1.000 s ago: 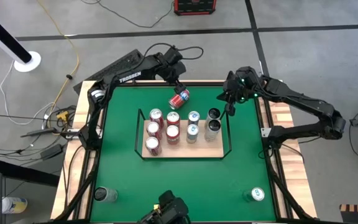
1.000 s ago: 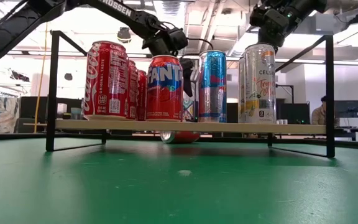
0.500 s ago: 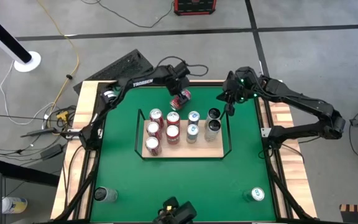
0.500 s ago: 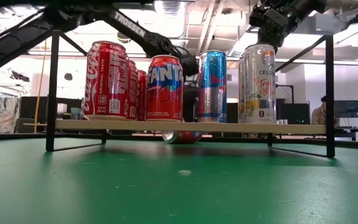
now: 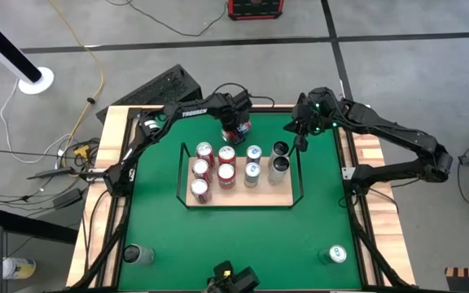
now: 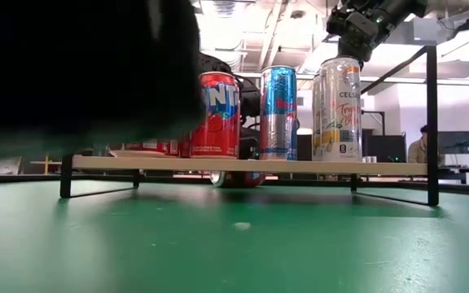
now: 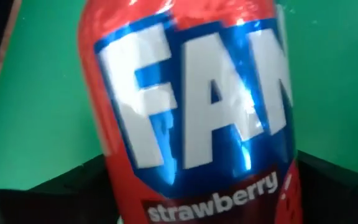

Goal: Place canned beverage on shelf
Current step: Put the orange soda can on the shelf aligned with the other orange soda cans

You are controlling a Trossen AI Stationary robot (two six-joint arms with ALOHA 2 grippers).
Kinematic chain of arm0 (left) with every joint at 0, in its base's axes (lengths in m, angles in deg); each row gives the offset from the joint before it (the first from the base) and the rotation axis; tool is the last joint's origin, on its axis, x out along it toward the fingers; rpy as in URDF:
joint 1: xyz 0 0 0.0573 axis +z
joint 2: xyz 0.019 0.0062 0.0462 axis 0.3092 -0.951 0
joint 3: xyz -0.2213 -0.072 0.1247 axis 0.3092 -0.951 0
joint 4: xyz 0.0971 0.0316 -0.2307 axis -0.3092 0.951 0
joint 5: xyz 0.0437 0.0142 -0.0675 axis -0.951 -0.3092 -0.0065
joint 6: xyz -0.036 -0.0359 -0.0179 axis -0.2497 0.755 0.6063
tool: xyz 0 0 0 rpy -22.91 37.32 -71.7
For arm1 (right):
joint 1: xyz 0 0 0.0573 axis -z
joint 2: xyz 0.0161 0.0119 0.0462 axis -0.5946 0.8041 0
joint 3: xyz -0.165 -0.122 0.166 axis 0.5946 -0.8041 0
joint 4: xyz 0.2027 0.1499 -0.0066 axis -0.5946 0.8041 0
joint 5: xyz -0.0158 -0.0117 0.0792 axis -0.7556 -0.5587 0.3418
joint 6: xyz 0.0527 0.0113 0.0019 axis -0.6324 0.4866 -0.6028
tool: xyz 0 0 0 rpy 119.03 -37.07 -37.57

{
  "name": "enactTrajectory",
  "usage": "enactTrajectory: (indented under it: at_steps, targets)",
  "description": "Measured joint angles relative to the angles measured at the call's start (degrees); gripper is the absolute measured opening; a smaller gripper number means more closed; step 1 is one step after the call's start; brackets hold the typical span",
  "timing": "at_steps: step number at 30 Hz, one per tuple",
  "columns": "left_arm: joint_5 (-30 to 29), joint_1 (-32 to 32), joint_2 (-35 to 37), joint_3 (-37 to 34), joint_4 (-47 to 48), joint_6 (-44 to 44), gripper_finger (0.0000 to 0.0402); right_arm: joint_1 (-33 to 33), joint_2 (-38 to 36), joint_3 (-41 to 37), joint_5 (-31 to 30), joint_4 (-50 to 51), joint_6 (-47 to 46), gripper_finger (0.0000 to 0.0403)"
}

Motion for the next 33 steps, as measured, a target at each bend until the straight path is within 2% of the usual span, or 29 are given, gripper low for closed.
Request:
enactTrajectory:
  at_steps: [3,4,7,13,19,26,30,33]
  targets:
    - [-0.91,-0.53,0.35,-0.07,0.33,-0.95,0.0283,0.0,0.0,0.0,0.0,-0.02,0.05,0.0031]
    - [-1.94,-0.75,0.42,0.03,0.49,-1.0,0.0276,0.0,0.0,0.0,0.0,-0.04,0.08,0.0031]
    - [-3.92,-0.89,0.55,1.96,2.91,-1.76,0.0277,0.0,0.0,0.0,0.0,-0.04,0.04,0.0029]
    - [-3.01,-0.78,4.35,7.26,5.45,-2.36,0.0277,0.0,0.0,0.0,0.0,0.07,-0.48,0.0029]
    - [-1.16,-0.8,13.77,8.94,3.59,-1.56,0.0277,-0.04,0.0,0.0,0.0,0.13,-0.94,0.0029]
    - [6.38,-1.91,27.89,8.81,2.75,-1.07,0.0277,-0.11,0.0,0.0,0.04,-0.16,-2.57,0.003]
    - [10.36,-5.47,36.07,6.04,4.24,-1.42,0.0277,-1.65,0.0,0.0,0.26,-0.84,-3.93,0.003]
    - [9.92,-9.18,43.58,0.68,5.44,-1.75,0.0277,-4.13,-0.15,0.0,0.35,-2.1,-5.74,0.0028]
